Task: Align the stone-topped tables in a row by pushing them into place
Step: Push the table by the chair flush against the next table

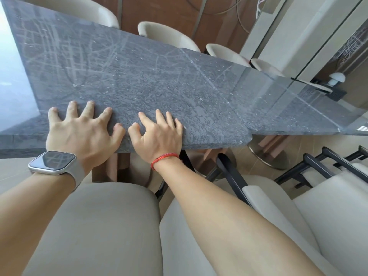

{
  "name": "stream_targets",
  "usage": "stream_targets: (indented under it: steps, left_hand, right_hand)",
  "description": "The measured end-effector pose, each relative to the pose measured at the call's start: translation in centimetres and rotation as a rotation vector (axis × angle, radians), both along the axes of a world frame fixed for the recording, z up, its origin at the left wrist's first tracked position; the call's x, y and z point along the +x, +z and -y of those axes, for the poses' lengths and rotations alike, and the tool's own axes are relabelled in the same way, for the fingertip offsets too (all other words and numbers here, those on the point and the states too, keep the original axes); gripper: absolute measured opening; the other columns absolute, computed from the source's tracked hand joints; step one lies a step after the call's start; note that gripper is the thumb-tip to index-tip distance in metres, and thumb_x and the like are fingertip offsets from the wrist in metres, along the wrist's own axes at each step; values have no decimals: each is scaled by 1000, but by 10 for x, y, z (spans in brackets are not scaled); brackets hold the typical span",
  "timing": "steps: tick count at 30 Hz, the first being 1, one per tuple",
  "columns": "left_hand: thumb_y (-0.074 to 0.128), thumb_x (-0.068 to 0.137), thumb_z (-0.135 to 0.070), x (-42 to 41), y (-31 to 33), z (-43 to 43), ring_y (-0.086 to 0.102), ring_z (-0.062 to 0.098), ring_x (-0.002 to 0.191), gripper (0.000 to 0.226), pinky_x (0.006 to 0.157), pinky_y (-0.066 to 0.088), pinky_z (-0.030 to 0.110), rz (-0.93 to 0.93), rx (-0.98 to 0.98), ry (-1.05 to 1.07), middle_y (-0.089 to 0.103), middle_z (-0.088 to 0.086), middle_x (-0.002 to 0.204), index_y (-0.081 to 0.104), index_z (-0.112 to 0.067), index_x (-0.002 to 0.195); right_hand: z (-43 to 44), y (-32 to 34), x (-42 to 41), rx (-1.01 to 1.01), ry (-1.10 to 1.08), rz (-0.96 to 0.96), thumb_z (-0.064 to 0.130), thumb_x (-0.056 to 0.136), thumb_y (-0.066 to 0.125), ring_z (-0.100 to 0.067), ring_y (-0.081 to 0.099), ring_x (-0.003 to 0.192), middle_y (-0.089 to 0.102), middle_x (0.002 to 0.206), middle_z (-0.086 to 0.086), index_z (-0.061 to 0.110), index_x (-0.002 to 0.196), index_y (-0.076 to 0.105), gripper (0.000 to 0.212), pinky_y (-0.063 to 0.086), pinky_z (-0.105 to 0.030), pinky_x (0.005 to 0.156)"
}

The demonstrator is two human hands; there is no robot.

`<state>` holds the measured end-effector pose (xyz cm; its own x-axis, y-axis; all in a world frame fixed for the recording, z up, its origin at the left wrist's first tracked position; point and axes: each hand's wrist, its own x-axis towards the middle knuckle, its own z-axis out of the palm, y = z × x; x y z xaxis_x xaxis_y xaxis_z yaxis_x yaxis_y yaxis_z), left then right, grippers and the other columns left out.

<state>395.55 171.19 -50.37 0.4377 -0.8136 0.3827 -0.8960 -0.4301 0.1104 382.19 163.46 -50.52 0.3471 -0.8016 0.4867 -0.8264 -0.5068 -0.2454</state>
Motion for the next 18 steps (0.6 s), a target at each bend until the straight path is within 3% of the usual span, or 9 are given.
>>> stream_targets:
  steps: [10,18]
  left_hand:
    - [17,91,-64,1,0,0,40,41,143,74,116,23,61,-23,28,4,54,11,151,59,-28,140]
    - [12,91,-66,0,2,-1,33,39,148,75,118,21,61,-61,74,-18,46,8,159,50,-32,147]
  right_hand:
    - [2,-1,0,26,5,-30,47,91,52,-37,40,142,55,147,-14,36,132,64,44,21,-53,118]
    - [2,1,-4,20,-12,-58,51,89,41,-35,40,142,55,146,-12,37,133,64,52,22,-51,118]
